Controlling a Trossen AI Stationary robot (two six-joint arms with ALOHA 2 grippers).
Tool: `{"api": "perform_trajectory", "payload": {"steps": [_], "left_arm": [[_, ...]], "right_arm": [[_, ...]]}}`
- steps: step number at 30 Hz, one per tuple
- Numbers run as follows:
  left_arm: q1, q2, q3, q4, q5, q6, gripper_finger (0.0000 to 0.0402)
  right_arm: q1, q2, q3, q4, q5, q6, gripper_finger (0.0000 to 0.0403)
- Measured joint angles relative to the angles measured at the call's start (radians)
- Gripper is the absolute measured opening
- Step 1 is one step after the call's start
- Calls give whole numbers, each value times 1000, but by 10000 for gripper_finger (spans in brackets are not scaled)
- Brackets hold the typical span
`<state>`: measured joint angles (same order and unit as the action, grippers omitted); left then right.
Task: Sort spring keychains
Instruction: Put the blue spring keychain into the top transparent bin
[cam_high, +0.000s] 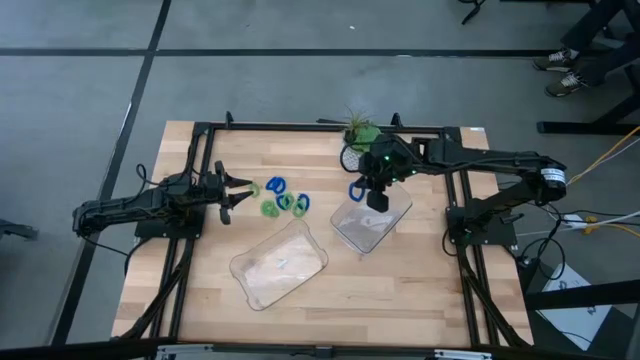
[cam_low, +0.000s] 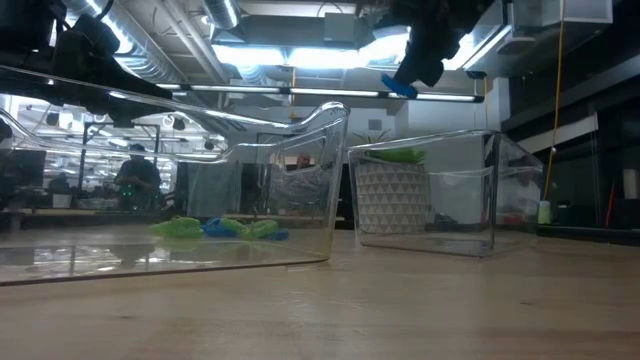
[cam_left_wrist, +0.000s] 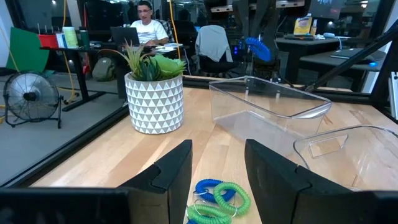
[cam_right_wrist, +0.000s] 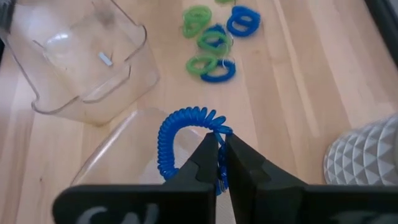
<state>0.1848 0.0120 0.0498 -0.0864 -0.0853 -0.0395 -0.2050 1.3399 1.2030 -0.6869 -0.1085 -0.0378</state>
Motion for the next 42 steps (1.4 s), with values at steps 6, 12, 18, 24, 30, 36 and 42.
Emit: {"api": "perform_trajectory", "payload": {"steps": [6,12,18,24,30,36,42], "left_arm": [[0,0,0,0,0,0,143],[0,0,0,0,0,0,143],[0,0,0,0,0,0,143],[0,0,2,0,0,0,143],[0,0,2,0,0,0,143],[0,0,2,0,0,0,143],[0,0,2,0,0,0,143]], "right_arm": [[0,0,0,-29,0,0,20],[0,0,0,-138,0,-1,20],[0,0,0,-225,0,5,20],[0,0,0,-275,0,57,31],[0,0,0,-293,1,90,52],[0,0,0,-293,3,90,75],[0,0,0,-280,3,90,113]]}}
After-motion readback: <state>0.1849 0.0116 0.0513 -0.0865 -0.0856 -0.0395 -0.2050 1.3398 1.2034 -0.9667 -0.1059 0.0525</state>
